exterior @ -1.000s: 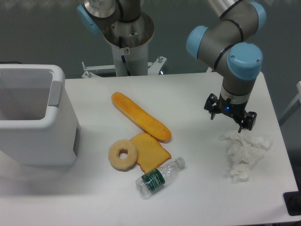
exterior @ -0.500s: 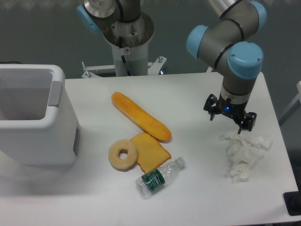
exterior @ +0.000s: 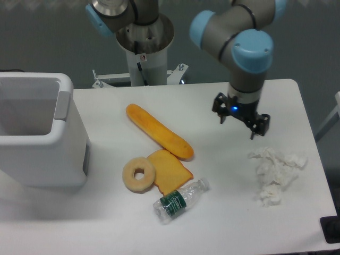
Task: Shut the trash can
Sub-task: 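Move the gripper up and across toward the white trash can's lid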
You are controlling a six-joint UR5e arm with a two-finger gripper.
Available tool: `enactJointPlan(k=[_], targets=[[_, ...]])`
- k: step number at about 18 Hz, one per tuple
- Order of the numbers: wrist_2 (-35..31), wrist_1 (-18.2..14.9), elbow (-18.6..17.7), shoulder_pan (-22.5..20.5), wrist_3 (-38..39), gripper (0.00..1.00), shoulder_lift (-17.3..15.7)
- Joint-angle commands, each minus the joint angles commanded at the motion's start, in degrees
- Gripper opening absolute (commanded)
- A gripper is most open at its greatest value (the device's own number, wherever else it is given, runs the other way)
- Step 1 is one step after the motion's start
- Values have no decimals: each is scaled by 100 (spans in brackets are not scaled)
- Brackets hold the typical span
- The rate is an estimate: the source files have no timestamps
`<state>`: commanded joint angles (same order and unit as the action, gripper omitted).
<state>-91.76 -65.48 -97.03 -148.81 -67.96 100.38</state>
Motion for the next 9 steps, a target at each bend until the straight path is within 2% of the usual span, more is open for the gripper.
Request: enactJointPlan(k=[5, 9], targets=[[201, -96, -27, 606, 1503, 100, -422], [641, -728, -18, 791, 1760, 100, -1116]])
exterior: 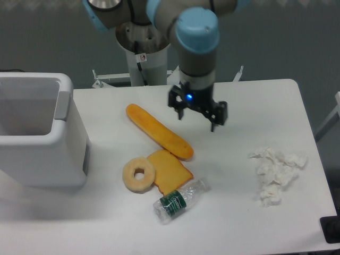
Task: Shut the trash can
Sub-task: 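Move the gripper up and across toward the white trash can's lid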
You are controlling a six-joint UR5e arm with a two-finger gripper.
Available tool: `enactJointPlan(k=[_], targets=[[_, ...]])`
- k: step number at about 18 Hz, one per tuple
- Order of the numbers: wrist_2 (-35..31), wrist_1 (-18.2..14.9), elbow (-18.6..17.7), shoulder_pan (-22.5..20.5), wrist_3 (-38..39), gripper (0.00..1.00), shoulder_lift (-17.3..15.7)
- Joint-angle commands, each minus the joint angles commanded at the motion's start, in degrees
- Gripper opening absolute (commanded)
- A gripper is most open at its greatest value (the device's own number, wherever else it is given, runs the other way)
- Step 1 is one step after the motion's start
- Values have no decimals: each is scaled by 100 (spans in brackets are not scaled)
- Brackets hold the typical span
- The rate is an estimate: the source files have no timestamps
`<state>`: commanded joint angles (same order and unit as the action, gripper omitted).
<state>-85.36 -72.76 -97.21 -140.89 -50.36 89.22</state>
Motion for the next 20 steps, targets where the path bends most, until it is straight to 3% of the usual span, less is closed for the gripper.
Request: enactJointPlan(k=[4, 6, 14, 20], targets=[[396, -352, 0, 316, 579, 100, -650], [528, -370, -9, 570, 956, 100, -818], [1002, -326, 35, 1766, 1880, 100, -924], [1197, -309, 88, 2390, 2443, 100, -995]])
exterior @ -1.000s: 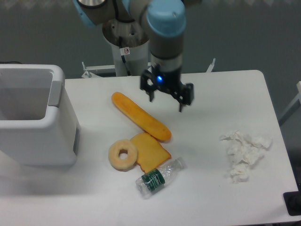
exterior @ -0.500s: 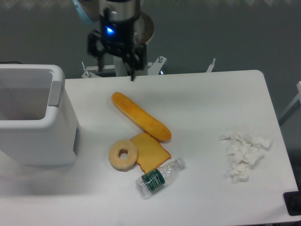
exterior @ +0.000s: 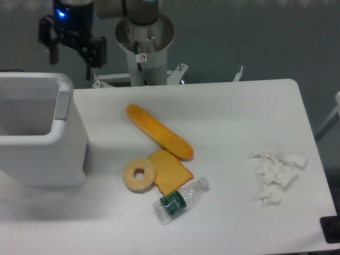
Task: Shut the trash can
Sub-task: 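Move the gripper up and across toward the white trash can's lid, then lower the gripper behind the raised trash can lid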
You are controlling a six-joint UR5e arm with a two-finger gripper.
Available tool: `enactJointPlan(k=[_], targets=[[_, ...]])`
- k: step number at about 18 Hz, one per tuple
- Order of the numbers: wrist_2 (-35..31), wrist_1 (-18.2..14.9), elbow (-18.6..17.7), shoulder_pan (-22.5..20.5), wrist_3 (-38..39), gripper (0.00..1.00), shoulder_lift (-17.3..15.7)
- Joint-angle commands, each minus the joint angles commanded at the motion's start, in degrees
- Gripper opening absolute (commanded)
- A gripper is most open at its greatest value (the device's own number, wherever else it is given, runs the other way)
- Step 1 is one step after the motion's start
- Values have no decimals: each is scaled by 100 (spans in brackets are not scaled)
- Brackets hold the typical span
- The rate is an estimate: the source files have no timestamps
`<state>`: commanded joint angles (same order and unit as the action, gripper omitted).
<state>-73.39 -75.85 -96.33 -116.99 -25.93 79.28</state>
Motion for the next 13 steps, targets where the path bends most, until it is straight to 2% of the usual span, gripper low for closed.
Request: enactJointPlan(k=[8, 13], targets=[[193, 44, 88, 458, 18, 100, 61], [211, 509, 105, 835, 413, 100, 325]])
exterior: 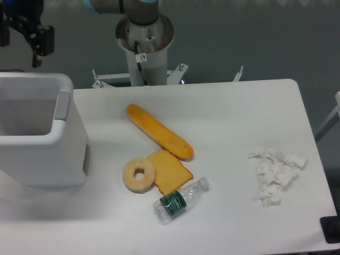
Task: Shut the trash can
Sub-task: 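Lower the gripper behind the raised trash can lid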
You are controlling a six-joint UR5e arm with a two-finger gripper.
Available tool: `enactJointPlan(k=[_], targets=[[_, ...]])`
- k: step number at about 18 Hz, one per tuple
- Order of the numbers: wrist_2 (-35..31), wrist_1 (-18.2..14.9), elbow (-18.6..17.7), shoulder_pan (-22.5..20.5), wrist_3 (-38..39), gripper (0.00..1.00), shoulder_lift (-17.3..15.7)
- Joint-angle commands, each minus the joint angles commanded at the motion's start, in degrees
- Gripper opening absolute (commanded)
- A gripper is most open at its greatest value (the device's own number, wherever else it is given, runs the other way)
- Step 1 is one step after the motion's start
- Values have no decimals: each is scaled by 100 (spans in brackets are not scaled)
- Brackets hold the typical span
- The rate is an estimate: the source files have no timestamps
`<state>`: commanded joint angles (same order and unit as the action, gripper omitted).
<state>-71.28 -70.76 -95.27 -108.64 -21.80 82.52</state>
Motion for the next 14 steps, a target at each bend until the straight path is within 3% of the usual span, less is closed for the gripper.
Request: enactJointPlan(k=[5, 14], targets=[[-26, 97, 281, 325, 308, 100, 273], [-97, 132, 325, 704, 466, 100, 317]])
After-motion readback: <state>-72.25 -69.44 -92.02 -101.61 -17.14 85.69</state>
